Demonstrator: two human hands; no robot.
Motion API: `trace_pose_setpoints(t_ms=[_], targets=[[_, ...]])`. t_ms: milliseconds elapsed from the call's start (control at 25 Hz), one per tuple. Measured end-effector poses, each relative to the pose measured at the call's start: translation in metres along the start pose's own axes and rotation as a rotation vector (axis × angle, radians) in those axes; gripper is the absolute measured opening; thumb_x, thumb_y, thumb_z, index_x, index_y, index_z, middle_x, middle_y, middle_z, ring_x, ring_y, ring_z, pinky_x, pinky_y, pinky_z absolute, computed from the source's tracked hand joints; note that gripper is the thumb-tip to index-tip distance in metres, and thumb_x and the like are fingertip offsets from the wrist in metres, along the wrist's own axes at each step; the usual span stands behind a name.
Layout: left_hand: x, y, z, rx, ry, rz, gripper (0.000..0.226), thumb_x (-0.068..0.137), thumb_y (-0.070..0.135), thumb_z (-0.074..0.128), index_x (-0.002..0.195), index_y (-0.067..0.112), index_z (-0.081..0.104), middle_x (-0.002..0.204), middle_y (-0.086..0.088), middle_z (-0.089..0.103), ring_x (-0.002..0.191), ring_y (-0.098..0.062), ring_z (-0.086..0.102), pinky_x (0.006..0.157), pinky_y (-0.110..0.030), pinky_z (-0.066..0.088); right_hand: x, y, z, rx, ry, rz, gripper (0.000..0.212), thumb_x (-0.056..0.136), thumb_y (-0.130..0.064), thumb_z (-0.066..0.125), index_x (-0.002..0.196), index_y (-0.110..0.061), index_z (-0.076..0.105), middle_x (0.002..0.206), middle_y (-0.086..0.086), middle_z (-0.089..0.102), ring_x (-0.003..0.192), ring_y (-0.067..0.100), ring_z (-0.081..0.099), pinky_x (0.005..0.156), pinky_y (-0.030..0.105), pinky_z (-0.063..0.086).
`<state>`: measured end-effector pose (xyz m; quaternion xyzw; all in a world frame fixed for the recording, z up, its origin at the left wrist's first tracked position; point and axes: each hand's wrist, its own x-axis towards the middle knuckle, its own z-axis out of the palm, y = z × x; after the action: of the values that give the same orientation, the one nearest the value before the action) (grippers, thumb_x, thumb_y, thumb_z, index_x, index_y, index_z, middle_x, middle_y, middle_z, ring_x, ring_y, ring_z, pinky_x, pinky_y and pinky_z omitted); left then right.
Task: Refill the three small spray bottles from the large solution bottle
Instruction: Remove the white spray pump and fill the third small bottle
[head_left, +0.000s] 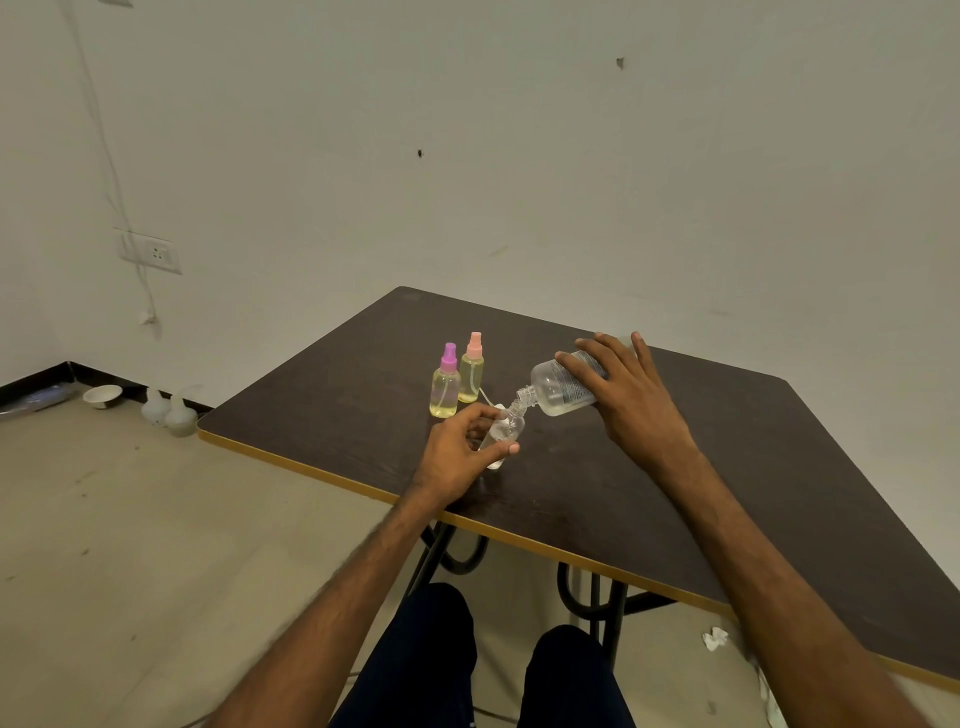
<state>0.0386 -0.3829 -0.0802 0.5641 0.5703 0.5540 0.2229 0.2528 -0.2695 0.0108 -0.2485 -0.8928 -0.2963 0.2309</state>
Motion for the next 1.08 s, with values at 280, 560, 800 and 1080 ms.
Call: trace_pose_setpoints(t_ms=[280, 560, 800, 1080], targets=[[-0.0009, 0.0005, -0.0006, -0.01, 0.001, -0.001, 0.039, 0.079, 0.029, 0.082, 0.114, 0.027, 0.065, 0.102, 0.019, 0.069, 0.099, 0.009, 0.064, 0.082, -0.015, 0.052, 0.0021, -0.0003, -0.0015, -0.005, -0.016, -0.011, 0.095, 0.069, 0.004, 0.082, 0.146, -0.024, 0.034, 0.143, 0.015, 0.046, 0.137, 0.037, 0.038, 0.117, 0.058, 0.019], [-0.0006, -0.0006, -0.0002, -0.023, 0.005, 0.009, 0.04, 0.079, 0.03, 0.082, 0.115, 0.024, 0.066, 0.107, 0.014, 0.072, 0.101, 0.003, 0.066, 0.089, -0.024, 0.055, 0.0034, -0.0002, -0.0041, -0.012, 0.003, -0.021, 0.094, 0.069, 0.009, 0.079, 0.146, -0.024, 0.035, 0.143, 0.015, 0.046, 0.138, 0.036, 0.037, 0.118, 0.057, 0.017], [-0.001, -0.0016, 0.0001, -0.022, 0.007, 0.012, 0.041, 0.079, 0.03, 0.083, 0.115, 0.024, 0.066, 0.106, 0.013, 0.072, 0.101, 0.002, 0.067, 0.09, -0.026, 0.056, 0.005, 0.0, -0.0034, -0.024, -0.017, -0.025, 0.096, 0.068, 0.008, 0.079, 0.146, -0.025, 0.034, 0.144, 0.015, 0.044, 0.139, 0.035, 0.035, 0.119, 0.056, 0.015], [-0.0006, -0.0002, 0.0001, -0.018, 0.002, 0.012, 0.04, 0.079, 0.029, 0.082, 0.114, 0.027, 0.065, 0.104, 0.018, 0.071, 0.1, 0.005, 0.066, 0.089, -0.021, 0.055, 0.0065, 0.0007, -0.003, -0.039, -0.029, -0.023, 0.095, 0.069, 0.008, 0.08, 0.147, -0.024, 0.035, 0.145, 0.014, 0.044, 0.14, 0.035, 0.034, 0.119, 0.054, 0.012]])
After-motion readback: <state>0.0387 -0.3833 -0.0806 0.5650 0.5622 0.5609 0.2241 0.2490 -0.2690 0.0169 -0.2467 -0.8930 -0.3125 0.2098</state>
